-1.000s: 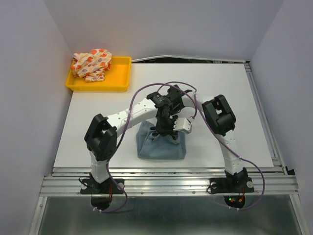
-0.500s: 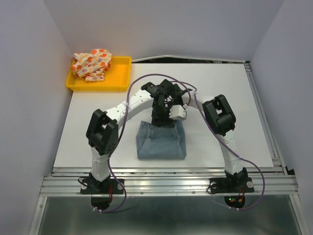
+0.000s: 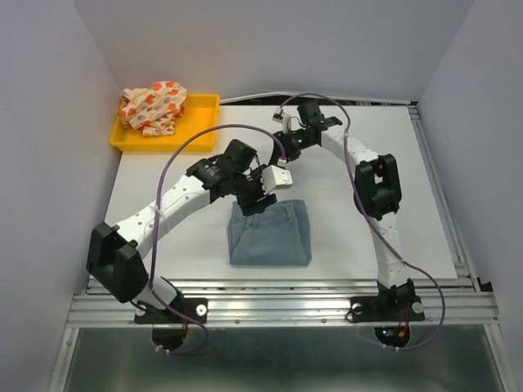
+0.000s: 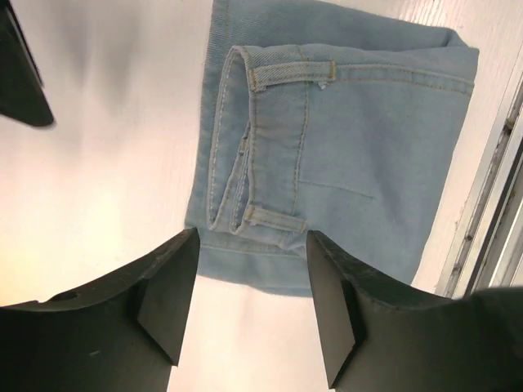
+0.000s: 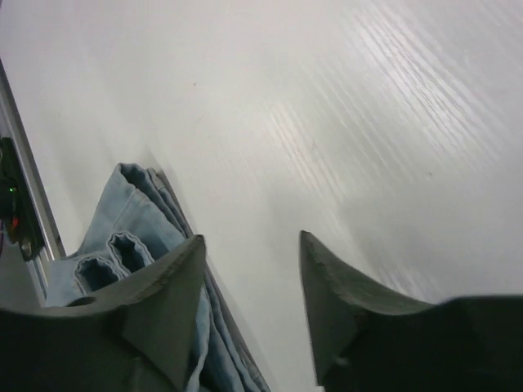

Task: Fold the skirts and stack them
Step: Fold the skirt

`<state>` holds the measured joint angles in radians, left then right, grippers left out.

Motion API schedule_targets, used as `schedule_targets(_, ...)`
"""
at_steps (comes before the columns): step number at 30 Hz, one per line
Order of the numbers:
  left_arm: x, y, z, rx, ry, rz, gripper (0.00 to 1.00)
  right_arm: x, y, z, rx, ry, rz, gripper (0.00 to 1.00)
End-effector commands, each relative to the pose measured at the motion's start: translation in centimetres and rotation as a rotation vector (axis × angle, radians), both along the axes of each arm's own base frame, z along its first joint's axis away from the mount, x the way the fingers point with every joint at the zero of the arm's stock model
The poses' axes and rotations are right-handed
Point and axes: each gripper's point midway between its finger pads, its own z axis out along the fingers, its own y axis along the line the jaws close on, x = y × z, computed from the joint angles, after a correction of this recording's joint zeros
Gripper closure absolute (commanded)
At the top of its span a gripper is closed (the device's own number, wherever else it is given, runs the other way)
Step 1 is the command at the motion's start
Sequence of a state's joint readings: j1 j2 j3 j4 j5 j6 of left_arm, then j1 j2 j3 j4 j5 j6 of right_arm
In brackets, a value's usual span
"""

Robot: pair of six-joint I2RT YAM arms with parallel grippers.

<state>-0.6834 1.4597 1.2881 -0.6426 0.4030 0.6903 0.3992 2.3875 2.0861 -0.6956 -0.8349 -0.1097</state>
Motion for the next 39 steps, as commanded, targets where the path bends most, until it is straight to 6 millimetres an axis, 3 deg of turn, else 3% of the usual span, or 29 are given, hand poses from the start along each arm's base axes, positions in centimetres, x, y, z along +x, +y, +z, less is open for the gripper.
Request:
schedule_targets(1, 1.5, -1.9, -1.6, -0.063, 0.026, 0.087, 0.36, -1.2, -0.1, 1.8, 0.021, 0.036, -0.023, 0.52)
schedule_targets(3, 1.8, -2.0, -3.1, -0.049, 0.067, 0.130, 0.37, -2.4, -0.1, 0.3, -0.001, 0.088, -0.021, 0.57)
schedule_targets(4, 1.9, -2.3, -3.3, -0.067, 0.074, 0.139, 0.37, -3.5, -0.5, -1.1, -0.019, 0.138, -0.025, 0.57)
schedule_targets(6, 1.6, -2.5, -4.3, -0.085, 0.124, 0.176, 0.36, -4.6, -0.4, -1.3, 0.012, 0.184, -0.021, 0.56)
schedule_targets(7, 1.8, -2.7, -4.5, -0.097, 0.127, 0.192, 0.35, -6.0, -0.7, -2.5, 0.004, 0.263, -0.046, 0.55)
schedule_targets(10, 2.0, -2.4, -5.6, -0.103, 0.137, 0.231, 0.32, -6.8, -1.2, -1.5, 0.018, 0.207, -0.035, 0.50)
schedule_targets(12, 1.9, -2.3, -6.0, -0.103, 0.134, 0.231, 0.31, -6.9, -1.7, -0.9, -0.003, 0.167, -0.045, 0.47)
schedule_targets(13, 1.7, -2.3, -6.4, -0.094, 0.136, 0.217, 0.31, -6.9, -1.8, 0.3, 0.001, 0.143, -0.050, 0.46)
schedule_targets(18, 1.5, -2.4, -8.3, -0.043, 0.148, 0.127, 0.34, -7.1, -1.9, 0.8, -0.001, 0.126, -0.012, 0.44)
schedule_targets(27, 2.0, -1.1, -11.0, 0.092, 0.137, 0.077, 0.38, -6.9, -0.9, -4.0, -0.025, 0.235, 0.018, 0.56)
schedule_targets(34, 2.3, -1.3, -8.9, 0.072, 0.103, 0.048, 0.84, -9.5, -0.2, -6.3, -0.054, 0.271, 0.084, 0.62)
schedule_targets(39, 2.6, -2.1, -6.6, 0.018, 0.081, 0.056, 1.00, -10.0, -0.4, -6.7, -0.052, 0.274, 0.100, 0.67)
